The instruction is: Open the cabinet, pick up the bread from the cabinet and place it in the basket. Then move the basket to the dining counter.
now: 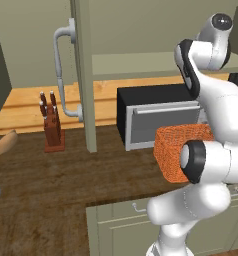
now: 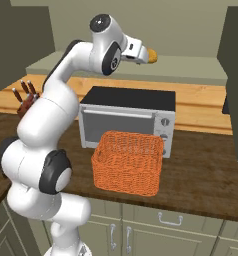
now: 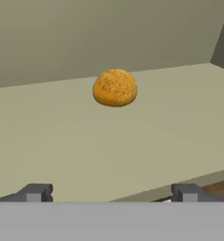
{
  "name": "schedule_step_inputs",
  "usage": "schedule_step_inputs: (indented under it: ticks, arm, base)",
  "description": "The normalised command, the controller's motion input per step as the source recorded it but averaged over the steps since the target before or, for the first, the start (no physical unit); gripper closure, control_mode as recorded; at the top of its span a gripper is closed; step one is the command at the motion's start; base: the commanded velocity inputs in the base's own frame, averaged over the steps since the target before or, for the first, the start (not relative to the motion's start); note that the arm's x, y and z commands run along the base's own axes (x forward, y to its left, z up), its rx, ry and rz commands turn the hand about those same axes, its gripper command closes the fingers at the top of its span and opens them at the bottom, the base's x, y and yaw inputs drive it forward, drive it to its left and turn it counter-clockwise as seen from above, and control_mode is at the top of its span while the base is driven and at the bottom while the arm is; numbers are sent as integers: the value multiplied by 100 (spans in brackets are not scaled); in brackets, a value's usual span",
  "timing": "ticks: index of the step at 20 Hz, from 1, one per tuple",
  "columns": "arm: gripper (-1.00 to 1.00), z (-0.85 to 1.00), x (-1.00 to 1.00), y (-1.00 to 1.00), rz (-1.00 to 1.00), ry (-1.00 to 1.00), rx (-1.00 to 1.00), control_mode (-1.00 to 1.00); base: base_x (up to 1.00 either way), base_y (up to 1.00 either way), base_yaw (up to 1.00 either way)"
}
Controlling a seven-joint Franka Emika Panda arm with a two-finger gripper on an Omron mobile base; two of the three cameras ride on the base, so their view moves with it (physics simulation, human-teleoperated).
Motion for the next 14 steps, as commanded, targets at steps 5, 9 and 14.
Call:
schedule_step_inputs:
  ticks: [5, 9, 14]
  arm:
    - [-100, 0, 11, -6, 0, 0, 1, -100]
    - [-100, -1, 20, -28, 0, 0, 0, -100]
    - [-100, -12, 16, -33, 0, 0, 0, -100]
  base:
    - [0, 0, 0]
    - [0, 0, 0]
    - [0, 0, 0]
